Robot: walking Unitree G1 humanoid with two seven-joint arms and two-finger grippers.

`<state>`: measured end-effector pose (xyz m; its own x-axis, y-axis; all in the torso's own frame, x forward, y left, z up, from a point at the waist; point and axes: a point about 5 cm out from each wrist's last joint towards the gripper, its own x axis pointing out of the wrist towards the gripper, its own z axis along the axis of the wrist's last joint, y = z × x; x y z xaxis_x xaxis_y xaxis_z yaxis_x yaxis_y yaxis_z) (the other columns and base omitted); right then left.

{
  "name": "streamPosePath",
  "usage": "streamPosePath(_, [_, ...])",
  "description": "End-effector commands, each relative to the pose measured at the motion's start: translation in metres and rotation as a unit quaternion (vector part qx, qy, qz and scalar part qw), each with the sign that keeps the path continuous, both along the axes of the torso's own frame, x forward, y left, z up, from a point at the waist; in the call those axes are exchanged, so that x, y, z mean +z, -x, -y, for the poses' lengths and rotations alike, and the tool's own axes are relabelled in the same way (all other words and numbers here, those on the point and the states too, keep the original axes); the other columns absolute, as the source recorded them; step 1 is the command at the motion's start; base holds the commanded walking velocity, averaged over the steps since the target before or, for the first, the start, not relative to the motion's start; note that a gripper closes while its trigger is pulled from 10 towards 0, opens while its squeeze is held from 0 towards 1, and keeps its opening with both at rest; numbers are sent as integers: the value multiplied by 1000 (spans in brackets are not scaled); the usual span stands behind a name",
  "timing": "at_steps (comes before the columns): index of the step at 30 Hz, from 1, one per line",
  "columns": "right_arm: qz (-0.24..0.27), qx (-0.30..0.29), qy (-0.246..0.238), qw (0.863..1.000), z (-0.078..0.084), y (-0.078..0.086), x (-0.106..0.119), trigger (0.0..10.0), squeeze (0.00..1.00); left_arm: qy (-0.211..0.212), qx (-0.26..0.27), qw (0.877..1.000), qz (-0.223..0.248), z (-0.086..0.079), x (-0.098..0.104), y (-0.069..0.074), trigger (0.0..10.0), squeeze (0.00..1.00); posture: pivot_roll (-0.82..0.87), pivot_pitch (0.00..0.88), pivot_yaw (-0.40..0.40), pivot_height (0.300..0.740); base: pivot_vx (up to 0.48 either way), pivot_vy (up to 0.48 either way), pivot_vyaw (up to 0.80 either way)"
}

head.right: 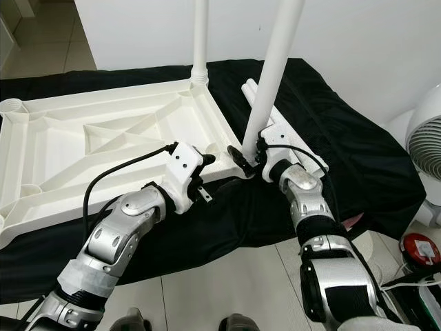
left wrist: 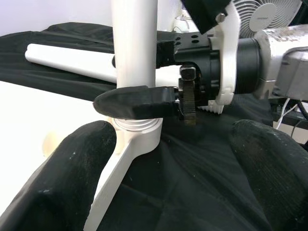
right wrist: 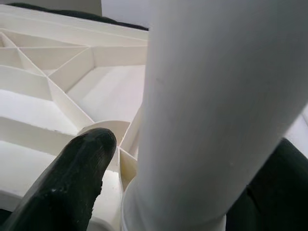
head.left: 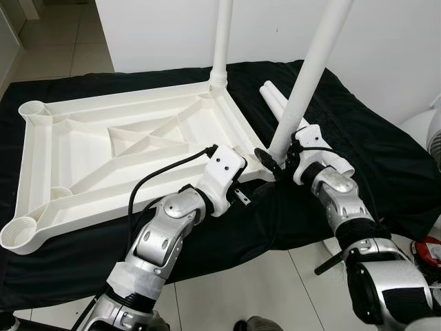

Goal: Building children table

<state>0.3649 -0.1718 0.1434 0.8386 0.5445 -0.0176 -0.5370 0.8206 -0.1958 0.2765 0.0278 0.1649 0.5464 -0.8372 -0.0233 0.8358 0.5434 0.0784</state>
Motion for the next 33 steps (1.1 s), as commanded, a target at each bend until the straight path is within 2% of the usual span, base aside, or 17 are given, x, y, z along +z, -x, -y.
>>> streamPosePath(1, [-5,10,14,1000,1,-2,-1,9569,0,-8,70,998,-1,-3,-5,-6,10000,0,43,0,-37,740,0,0,0])
streamPosePath(2, [-5,10,14,1000,1,-2,-1,9569,0,-8,70,998,-1,-3,-5,-6,10000,0,43,0,-37,740,0,0,0])
streamPosePath(3, [-9,14,16,1000,1,-2,-1,5373,0,-9,72,997,-2,-3,-6,-6,10000,0,47,0,-40,740,0,0,0])
streamPosePath(4, [-13,17,17,1000,1,-3,-1,3765,0,-10,74,997,-2,-3,-7,-6,10000,0,47,0,-40,740,0,0,0])
streamPosePath(9, [-16,19,18,1000,0,-3,-2,3765,0,-11,75,997,-2,-3,-7,-5,10000,0,47,0,-40,740,0,0,0])
streamPosePath(10, [-22,18,17,999,1,-3,-4,0,0,-12,76,997,-1,-3,-7,-6,10000,0,54,0,-43,740,0,0,0])
streamPosePath(18, [-45,2,-2,999,5,-1,-14,0,0,-11,78,997,0,-4,-7,-6,10000,0,53,0,-40,740,0,0,0])
streamPosePath(19, [-47,-9,-3,999,6,-1,-15,10000,0,-12,78,997,0,-4,-7,-6,10000,0,53,0,-40,740,0,0,0])
streamPosePath(21, [-47,-9,-3,999,6,-1,-15,10000,0,-12,78,997,0,-4,-7,-6,10000,0,53,0,-40,740,0,0,0])
streamPosePath(23, [-58,-45,-23,997,9,-1,-21,10000,0,-12,77,997,0,-4,-7,-5,10000,0,53,0,-40,740,0,0,0])
streamPosePath(29, [-67,-58,-30,996,10,-1,-25,10000,0,-12,76,997,0,-4,-7,-5,10000,0,53,0,-40,740,0,0,0])
streamPosePath(33, [-88,-82,-62,991,12,-1,-29,10000,0,-10,75,997,0,-4,-6,-6,10000,0,37,0,-26,740,0,0,0])
